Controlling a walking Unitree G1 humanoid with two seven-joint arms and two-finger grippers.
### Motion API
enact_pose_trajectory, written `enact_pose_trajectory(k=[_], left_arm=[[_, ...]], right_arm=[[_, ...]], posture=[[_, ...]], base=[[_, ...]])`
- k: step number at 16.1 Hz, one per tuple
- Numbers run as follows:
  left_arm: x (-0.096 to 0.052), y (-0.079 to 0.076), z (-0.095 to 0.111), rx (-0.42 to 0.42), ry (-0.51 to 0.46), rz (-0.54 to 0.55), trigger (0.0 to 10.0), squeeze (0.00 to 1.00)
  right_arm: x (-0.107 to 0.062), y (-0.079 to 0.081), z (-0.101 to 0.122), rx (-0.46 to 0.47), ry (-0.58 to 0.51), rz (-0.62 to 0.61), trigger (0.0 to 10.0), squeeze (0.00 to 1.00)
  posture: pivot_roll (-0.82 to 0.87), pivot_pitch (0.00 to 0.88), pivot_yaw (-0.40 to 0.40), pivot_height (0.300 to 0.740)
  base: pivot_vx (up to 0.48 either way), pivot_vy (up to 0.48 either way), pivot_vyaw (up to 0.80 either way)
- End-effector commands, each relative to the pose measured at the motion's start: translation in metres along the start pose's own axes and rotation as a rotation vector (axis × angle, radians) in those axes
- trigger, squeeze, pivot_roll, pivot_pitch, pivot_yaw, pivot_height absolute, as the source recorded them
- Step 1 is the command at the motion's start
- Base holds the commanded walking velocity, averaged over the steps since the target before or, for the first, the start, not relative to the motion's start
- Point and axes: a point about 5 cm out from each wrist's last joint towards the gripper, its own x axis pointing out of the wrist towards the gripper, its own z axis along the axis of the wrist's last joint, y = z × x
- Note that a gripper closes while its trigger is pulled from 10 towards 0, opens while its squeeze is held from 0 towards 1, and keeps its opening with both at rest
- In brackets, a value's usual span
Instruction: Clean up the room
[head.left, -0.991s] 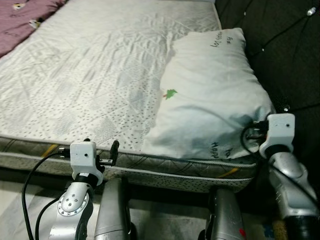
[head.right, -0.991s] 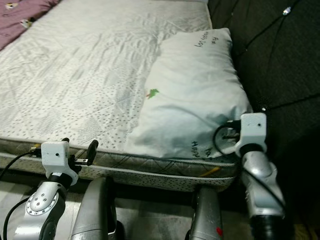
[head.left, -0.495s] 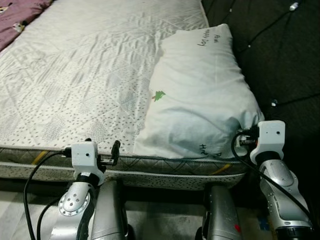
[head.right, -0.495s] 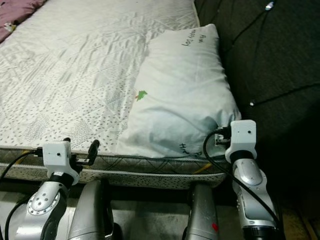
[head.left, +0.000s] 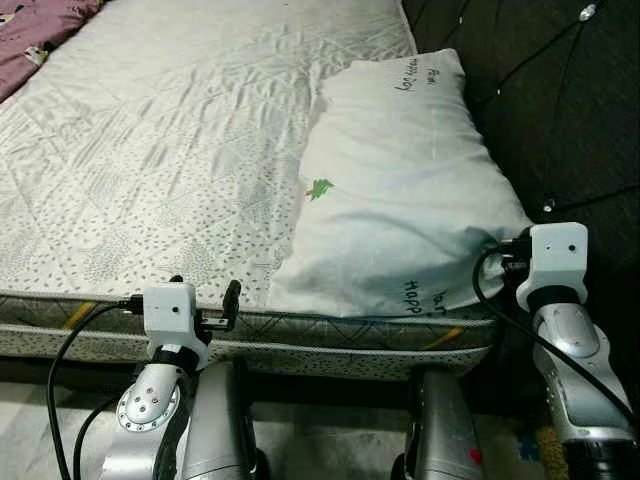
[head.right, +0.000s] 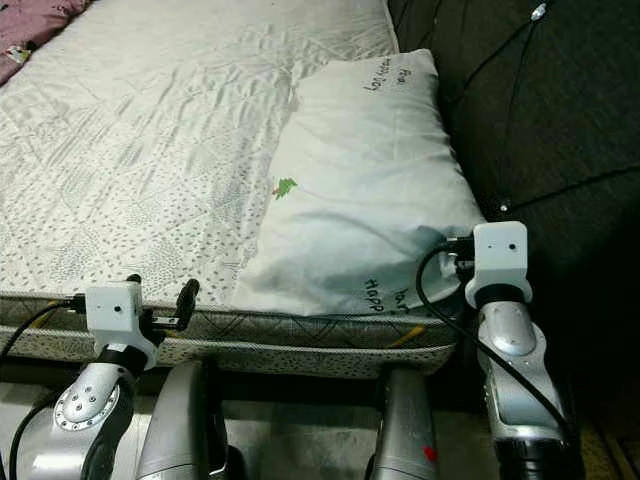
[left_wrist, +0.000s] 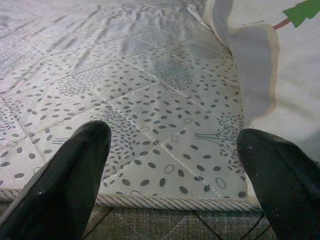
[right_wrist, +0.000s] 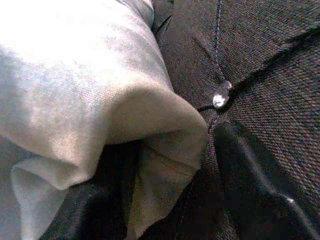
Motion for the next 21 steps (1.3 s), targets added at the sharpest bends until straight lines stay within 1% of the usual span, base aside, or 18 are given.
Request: enact_pose_trajectory(k=[1, 4, 6, 7, 9, 10, 12, 13, 14, 15, 16, 17, 18, 19, 20, 21], left_arm=[[-0.004, 0.006, -0.004, 0.003, 0.016, 0.018, 10.0, 0.00], [-0.006, 0.008, -0.007, 0.005, 0.029, 0.019, 10.0, 0.00], [-0.005, 0.006, -0.008, 0.005, 0.035, 0.003, 10.0, 0.00], [-0.003, 0.005, -0.008, 0.005, 0.035, -0.009, 10.0, 0.00], [0.002, 0.003, -0.005, 0.010, 0.022, -0.024, 10.0, 0.00], [0.004, 0.004, -0.003, 0.012, 0.018, -0.024, 10.0, 0.00], [0.004, 0.006, -0.002, 0.012, 0.014, -0.017, 10.0, 0.00], [0.003, 0.005, -0.003, 0.012, 0.015, -0.017, 10.0, 0.00], [0.003, 0.005, -0.004, 0.011, 0.015, -0.018, 10.0, 0.00], [0.003, 0.003, -0.004, 0.009, 0.014, -0.021, 10.0, 0.00], [0.003, 0.002, -0.005, 0.007, 0.016, -0.024, 10.0, 0.00], [0.003, 0.003, -0.005, 0.001, 0.018, -0.026, 10.0, 0.00], [0.003, 0.004, -0.004, -0.003, 0.020, -0.027, 10.0, 0.00], [0.002, 0.006, -0.005, -0.002, 0.024, -0.030, 10.0, 0.00], [0.002, 0.006, -0.006, -0.001, 0.028, -0.033, 10.0, 0.00], [0.003, 0.006, -0.006, 0.001, 0.029, -0.037, 10.0, 0.00]], right_arm=[[-0.005, -0.016, 0.008, -0.003, -0.037, -0.047, 10.0, 1.00], [-0.037, -0.023, -0.015, -0.065, 0.038, -0.047, 10.0, 1.00], [-0.046, -0.029, -0.019, -0.065, 0.057, -0.078, 10.0, 1.00], [-0.047, -0.032, -0.017, -0.067, 0.050, -0.088, 10.0, 1.00], [-0.037, -0.041, -0.002, -0.088, -0.002, -0.130, 10.0, 1.00], [-0.028, -0.049, 0.014, -0.124, -0.069, -0.162, 10.0, 1.00], [-0.014, -0.059, 0.032, -0.102, -0.119, -0.207, 10.0, 1.00], [-0.006, -0.061, 0.046, -0.080, -0.158, -0.213, 10.0, 1.00], [0.000, -0.060, 0.055, -0.063, -0.190, -0.203, 10.0, 1.00], [0.004, -0.050, 0.060, -0.017, -0.208, -0.133, 10.0, 1.00], [0.004, -0.038, 0.056, 0.010, -0.199, -0.055, 10.0, 1.00], [-0.001, -0.022, 0.047, 0.043, -0.169, 0.053, 10.0, 1.00], [-0.005, -0.012, 0.039, 0.052, -0.142, 0.127, 10.0, 1.00], [-0.013, -0.003, 0.026, 0.062, -0.102, 0.200, 10.0, 1.00], [-0.019, -0.002, 0.018, 0.065, -0.080, 0.225, 10.0, 1.00], [-0.023, -0.004, 0.011, 0.045, -0.068, 0.229, 10.0, 1.00]], posture=[[0.00, 0.082, 0.004, 0.511], [-0.01, 0.085, 0.010, 0.511], [-0.03, 0.085, 0.028, 0.511], [-0.03, 0.085, 0.033, 0.511], [-0.04, 0.078, 0.039, 0.511], [-0.04, 0.076, 0.040, 0.511], [-0.03, 0.072, 0.039, 0.511], [-0.03, 0.068, 0.036, 0.511], [-0.03, 0.068, 0.036, 0.511], [-0.03, 0.061, 0.033, 0.511], [-0.03, 0.057, 0.030, 0.511], [-0.02, 0.054, 0.027, 0.511], [-0.02, 0.051, 0.027, 0.511], [-0.02, 0.049, 0.029, 0.511], [-0.03, 0.047, 0.031, 0.511], [-0.03, 0.043, 0.032, 0.511]], base=[[0.000, 0.000, 0.00], [0.000, 0.000, 0.00], [0.000, 0.000, 0.00], [0.000, 0.000, 0.00], [0.000, 0.000, 0.00], [0.000, 0.000, 0.00], [0.000, 0.000, 0.00], [0.000, 0.000, 0.00], [0.000, 0.000, 0.00], [0.000, 0.000, 0.00], [0.000, 0.000, 0.00], [0.000, 0.000, 0.00], [0.000, 0.000, 0.00], [0.000, 0.000, 0.00], [0.000, 0.000, 0.00], [0.000, 0.000, 0.00]])
